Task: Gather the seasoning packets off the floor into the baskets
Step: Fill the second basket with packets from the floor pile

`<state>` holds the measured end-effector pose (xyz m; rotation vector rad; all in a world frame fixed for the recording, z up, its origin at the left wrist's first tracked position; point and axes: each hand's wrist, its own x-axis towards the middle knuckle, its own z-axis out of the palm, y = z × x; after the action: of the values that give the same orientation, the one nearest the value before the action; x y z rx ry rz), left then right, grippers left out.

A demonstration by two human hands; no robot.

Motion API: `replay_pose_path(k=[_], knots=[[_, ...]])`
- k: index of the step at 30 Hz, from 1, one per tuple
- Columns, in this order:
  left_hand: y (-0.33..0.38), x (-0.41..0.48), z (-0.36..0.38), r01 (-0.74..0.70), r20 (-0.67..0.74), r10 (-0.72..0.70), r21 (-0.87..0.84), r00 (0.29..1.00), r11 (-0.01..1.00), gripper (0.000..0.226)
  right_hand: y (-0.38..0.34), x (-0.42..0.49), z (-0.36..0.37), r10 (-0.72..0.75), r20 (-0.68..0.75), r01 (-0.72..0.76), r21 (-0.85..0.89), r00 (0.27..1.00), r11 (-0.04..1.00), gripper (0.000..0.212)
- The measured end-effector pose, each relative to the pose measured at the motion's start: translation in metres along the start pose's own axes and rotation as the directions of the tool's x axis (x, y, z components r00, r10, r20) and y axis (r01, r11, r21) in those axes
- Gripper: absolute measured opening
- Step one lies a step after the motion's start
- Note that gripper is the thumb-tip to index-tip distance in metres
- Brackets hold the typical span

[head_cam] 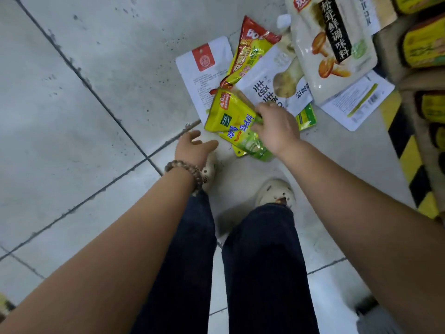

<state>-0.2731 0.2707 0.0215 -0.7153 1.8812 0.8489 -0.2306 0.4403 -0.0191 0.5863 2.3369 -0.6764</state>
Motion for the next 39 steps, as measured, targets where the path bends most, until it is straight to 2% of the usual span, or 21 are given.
replay_pose_path(k=[2,3,5,7,9,11,13,15,17,19,21,23,25,27,29,30,32,35,37,39], knots=[[-0.002,-0.005,0.002,0.062,0.076,-0.056,-0.081,0.995,0.995,0.077,0.003,-0.018,-0.007,0.057,0.025,-0.062,0.301,0.998,0.952,0.025],[-0.003,-0.007,0.004,0.042,0.119,-0.031,-0.088,0.992,0.995,0.086,0.002,-0.027,-0.013,0.086,0.065,-0.107,0.517,0.994,0.849,0.021],[-0.001,-0.007,0.010,-0.018,0.201,0.061,-0.206,0.978,0.978,0.092,-0.004,-0.044,-0.022,0.101,0.140,-0.173,0.821,0.985,0.545,0.023],[0.008,-0.009,0.016,0.006,0.278,0.126,-0.430,0.952,0.903,0.063,-0.009,-0.053,-0.024,0.125,0.185,-0.219,0.901,0.975,0.374,0.027],[0.019,-0.012,0.023,0.025,0.276,0.136,-0.511,0.952,0.859,0.032,-0.011,-0.055,-0.025,0.137,0.211,-0.244,0.921,0.968,0.303,0.032],[0.029,-0.011,0.029,-0.076,0.125,0.145,-0.441,0.982,0.894,0.019,-0.003,-0.044,-0.028,0.175,0.170,-0.220,0.917,0.970,0.332,0.032],[0.039,-0.010,0.035,-0.132,0.032,0.162,-0.435,0.986,0.891,0.017,0.019,-0.020,-0.034,0.310,0.019,-0.170,0.867,0.950,0.468,0.038],[0.045,-0.006,0.041,-0.120,0.037,0.155,-0.469,0.987,0.875,0.016,0.049,0.007,-0.049,0.433,-0.190,-0.127,0.786,0.881,0.605,0.042],[0.047,-0.003,0.045,-0.111,0.047,0.149,-0.458,0.988,0.882,0.014,0.080,0.037,-0.066,0.479,-0.342,-0.122,0.699,0.808,0.704,0.048],[0.048,0.003,0.048,-0.127,0.028,0.153,-0.427,0.988,0.895,0.014,0.102,0.068,-0.080,0.470,-0.363,-0.198,0.581,0.805,0.789,0.056],[0.050,0.008,0.052,-0.170,-0.006,0.181,-0.379,0.983,0.910,0.015,0.121,0.091,-0.087,0.465,-0.303,-0.291,0.476,0.832,0.830,0.070],[0.051,0.014,0.055,-0.198,-0.046,0.193,-0.334,0.980,0.922,0.015,0.128,0.102,-0.089,0.472,-0.233,-0.357,0.404,0.850,0.842,0.082],[0.051,0.021,0.057,-0.186,-0.059,0.176,-0.339,0.983,0.922,0.015,0.128,0.105,-0.088,0.460,-0.220,-0.354,0.391,0.860,0.850,0.086],[0.051,0.026,0.059,-0.160,-0.070,0.145,-0.345,0.987,0.925,0.016,0.127,0.107,-0.089,0.494,-0.221,-0.375,0.418,0.841,0.827,0.094],[0.050,0.028,0.061,-0.146,-0.077,0.127,-0.333,0.989,0.932,0.016,0.127,0.106,-0.093,0.563,-0.194,-0.458,0.403,0.803,0.792,0.099],[0.050,0.029,0.062,-0.143,-0.077,0.124,-0.328,0.989,0.934,0.016,0.129,0.105,-0.094,0.587,-0.171,-0.485,0.410,0.791,0.773,0.095],[0.050,0.029,0.062,-0.138,-0.075,0.121,-0.322,0.990,0.936,0.015,0.133,0.100,-0.092,0.580,-0.139,-0.459,0.479,0.803,0.749,0.071],[0.051,0.027,0.059,-0.169,-0.089,0.149,-0.287,0.985,0.943,0.014,0.126,0.082,-0.088,0.493,-0.144,-0.290,0.657,0.858,0.696,0.039],[0.052,0.025,0.055,-0.185,-0.078,0.171,-0.264,0.982,0.947,0.016,0.116,0.059,-0.087,0.449,-0.126,-0.187,0.787,0.885,0.588,0.034],[0.052,0.023,0.050,-0.179,-0.052,0.171,-0.247,0.984,0.952,0.019,0.107,0.031,-0.084,0.412,-0.104,-0.145,0.836,0.905,0.530,0.031]])
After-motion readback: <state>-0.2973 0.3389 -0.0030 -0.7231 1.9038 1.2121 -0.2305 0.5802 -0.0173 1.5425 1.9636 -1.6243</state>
